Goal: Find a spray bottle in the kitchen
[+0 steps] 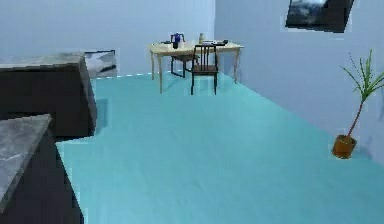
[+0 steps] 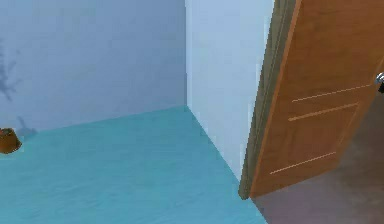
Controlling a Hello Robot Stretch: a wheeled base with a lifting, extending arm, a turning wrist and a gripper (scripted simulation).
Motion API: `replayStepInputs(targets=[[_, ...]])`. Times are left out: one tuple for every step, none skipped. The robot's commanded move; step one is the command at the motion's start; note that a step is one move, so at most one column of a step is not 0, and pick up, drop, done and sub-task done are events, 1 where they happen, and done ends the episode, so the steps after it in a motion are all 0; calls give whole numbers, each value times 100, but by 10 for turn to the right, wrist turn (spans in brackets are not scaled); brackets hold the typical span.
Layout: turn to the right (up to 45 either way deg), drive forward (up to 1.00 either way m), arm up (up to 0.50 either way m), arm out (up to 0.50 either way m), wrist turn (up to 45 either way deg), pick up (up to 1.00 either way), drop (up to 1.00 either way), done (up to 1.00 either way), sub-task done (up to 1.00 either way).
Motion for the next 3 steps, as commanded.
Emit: replayStepInputs(targets=[[90,0,0,0,0,0,0,0,0],[0,40,0,0,0,0,0,0,0],[-240,0,0,0,0,0,0,0,0]])
